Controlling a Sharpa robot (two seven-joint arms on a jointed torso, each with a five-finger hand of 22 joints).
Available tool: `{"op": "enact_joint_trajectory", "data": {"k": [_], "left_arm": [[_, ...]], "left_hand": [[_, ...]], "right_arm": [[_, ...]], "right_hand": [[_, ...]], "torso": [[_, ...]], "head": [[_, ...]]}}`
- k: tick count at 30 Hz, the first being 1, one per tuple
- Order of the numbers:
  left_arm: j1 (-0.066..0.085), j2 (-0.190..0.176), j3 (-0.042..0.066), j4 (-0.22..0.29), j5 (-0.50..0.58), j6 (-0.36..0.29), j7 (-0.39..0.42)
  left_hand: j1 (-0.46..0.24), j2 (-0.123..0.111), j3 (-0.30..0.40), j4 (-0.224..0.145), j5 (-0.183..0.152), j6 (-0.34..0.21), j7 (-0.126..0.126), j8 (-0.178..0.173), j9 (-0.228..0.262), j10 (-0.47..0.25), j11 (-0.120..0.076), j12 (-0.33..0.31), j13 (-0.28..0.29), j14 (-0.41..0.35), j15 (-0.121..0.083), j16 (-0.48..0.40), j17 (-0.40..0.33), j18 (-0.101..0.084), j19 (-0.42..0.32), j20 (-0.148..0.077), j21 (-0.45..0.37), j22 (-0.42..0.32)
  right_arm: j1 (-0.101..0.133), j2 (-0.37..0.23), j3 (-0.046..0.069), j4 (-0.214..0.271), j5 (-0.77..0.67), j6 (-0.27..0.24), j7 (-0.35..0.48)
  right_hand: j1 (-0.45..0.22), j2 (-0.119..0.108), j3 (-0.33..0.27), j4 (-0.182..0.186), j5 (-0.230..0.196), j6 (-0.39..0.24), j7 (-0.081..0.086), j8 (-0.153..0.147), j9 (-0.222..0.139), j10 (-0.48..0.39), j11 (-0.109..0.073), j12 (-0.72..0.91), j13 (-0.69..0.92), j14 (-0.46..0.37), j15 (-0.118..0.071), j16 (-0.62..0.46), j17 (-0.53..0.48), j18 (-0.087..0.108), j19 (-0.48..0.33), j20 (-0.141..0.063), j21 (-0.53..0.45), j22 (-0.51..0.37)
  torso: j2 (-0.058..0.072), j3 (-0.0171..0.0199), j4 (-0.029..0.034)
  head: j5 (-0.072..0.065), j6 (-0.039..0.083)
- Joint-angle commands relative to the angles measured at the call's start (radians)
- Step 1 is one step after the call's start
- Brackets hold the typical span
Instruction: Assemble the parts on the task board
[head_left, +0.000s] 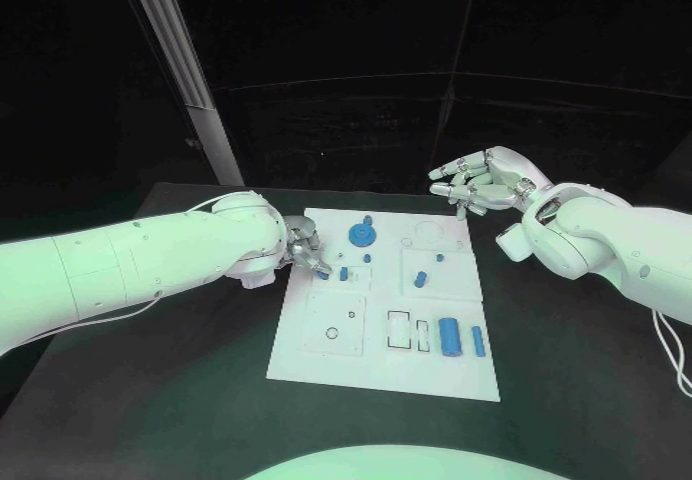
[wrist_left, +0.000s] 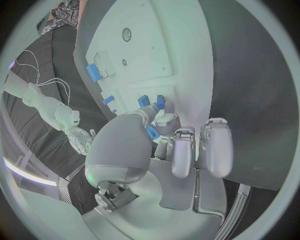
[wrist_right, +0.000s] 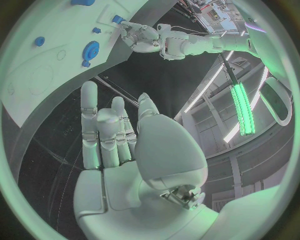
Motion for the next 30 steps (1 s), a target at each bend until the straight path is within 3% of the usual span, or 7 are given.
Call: {"op": "enact_joint_trajectory", "data": {"k": [1, 10, 19, 30], "left_arm": [[-0.002, -0.002, -0.003, 0.002, 0.001, 0.034, -0.017], [-0.002, 0.006, -0.003, -0.002, 0.002, 0.03, -0.016], [-0.002, 0.024, -0.003, -0.018, 0.002, 0.048, -0.031], [-0.002, 0.045, -0.003, -0.037, 0.002, 0.054, -0.071]], "left_hand": [[0.006, 0.002, 0.108, -0.104, 0.004, 0.0, -0.005, 0.003, 0.001, 0.005, 0.002, 0.0, -0.001, 0.104, -0.007, 0.003, 0.263, -0.002, 0.032, -0.009, 0.003, 0.074], [-0.007, 0.001, 0.121, -0.1, 0.004, 0.001, -0.005, 0.006, 0.003, 0.005, 0.002, 0.0, 0.001, 0.104, -0.007, 0.003, 0.263, -0.001, 0.032, -0.009, 0.001, 0.072], [-0.081, -0.034, 0.09, -0.066, 0.003, 0.018, -0.014, 0.019, 0.01, 0.007, -0.003, 0.004, 0.004, 0.104, -0.012, 0.003, 0.263, -0.002, 0.033, -0.011, 0.003, 0.076], [-0.14, -0.042, 0.055, -0.031, 0.004, 0.031, -0.019, 0.028, 0.014, 0.009, -0.008, 0.009, 0.009, 0.104, -0.017, 0.003, 0.263, -0.003, 0.036, -0.015, 0.006, 0.082]], "right_arm": [[0.002, 0.001, 0.001, 0.0, 0.0, 0.006, 0.01], [0.002, 0.004, 0.001, -0.002, 0.0, 0.006, 0.011], [0.002, 0.004, 0.001, -0.001, 0.0, 0.006, 0.009], [0.002, 0.008, 0.001, -0.002, 0.01, 0.009, 0.008]], "right_hand": [[0.003, 0.004, -0.004, -0.001, 0.003, -0.006, -0.001, 0.006, 0.001, -0.009, 0.001, 0.005, -0.001, 0.003, 0.0, -0.002, 0.001, 0.014, 0.007, -0.002, -0.005, -0.001], [0.004, 0.006, -0.005, -0.002, 0.004, -0.006, -0.001, 0.006, 0.001, -0.009, 0.001, 0.006, -0.002, 0.003, 0.0, -0.002, 0.001, 0.014, 0.008, -0.003, -0.006, -0.001], [0.004, 0.006, -0.005, -0.002, 0.004, -0.006, -0.001, 0.006, 0.001, -0.009, 0.001, 0.006, -0.002, 0.003, 0.0, -0.002, 0.001, 0.014, 0.008, -0.003, -0.006, -0.001], [0.003, 0.007, -0.005, -0.001, 0.004, -0.006, -0.001, 0.006, 0.001, -0.009, 0.001, 0.006, -0.002, 0.003, 0.0, -0.003, 0.001, 0.014, 0.008, -0.003, -0.006, -0.002]], "torso": [[-0.001, 0.0, -0.0002], [0.002, 0.0005, -0.0017], [0.0, 0.0011, -0.0007], [0.0, 0.0005, -0.0001]], "head": [[0.001, -0.001], [0.001, 0.0], [-0.001, -0.004], [-0.003, -0.009]]}}
